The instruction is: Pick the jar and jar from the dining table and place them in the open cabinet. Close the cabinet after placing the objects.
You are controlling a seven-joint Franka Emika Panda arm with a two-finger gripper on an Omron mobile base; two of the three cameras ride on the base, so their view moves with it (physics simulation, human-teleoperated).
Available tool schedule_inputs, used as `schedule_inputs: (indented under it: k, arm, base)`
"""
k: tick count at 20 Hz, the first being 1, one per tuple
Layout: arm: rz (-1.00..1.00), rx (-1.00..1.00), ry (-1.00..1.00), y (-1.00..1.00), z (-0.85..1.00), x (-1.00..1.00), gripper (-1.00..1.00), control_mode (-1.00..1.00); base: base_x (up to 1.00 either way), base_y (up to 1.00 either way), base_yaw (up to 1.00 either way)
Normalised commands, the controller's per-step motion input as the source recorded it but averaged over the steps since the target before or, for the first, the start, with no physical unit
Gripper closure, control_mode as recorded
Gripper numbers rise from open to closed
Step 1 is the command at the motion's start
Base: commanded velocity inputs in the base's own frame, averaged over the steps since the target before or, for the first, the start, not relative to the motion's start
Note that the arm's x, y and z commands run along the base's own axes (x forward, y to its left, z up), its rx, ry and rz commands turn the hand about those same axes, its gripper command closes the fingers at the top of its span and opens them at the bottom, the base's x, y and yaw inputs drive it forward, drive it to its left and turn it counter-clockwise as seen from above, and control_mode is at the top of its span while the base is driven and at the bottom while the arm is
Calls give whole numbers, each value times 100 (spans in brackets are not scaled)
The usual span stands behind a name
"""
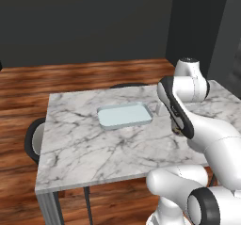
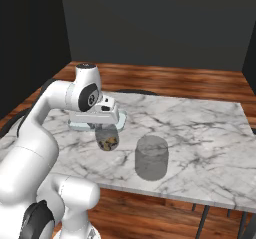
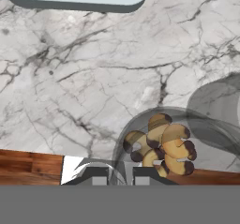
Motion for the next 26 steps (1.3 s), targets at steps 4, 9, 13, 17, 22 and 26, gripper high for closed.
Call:
schedule_inputs:
  k: [4,9,13,17,22,26]
  arm:
    - [3,0,0,2,0,-1,100,-100]
    - [0,0,-9,0,0,-23,100,-100]
    - [0,0,-13,2,1,-37,100,100]
    - [0,0,0,0,0,0,100,100]
    - [0,0,0,0,0,0,100,100]
    - [0,0,0,0,0,0,100,100]
  base:
    - [0,0,0]
    - [0,0,0]
    - [-38,5,0]
    - [-70,15,0]
    - [-62,2,-13]
    - [-35,-28,-35]
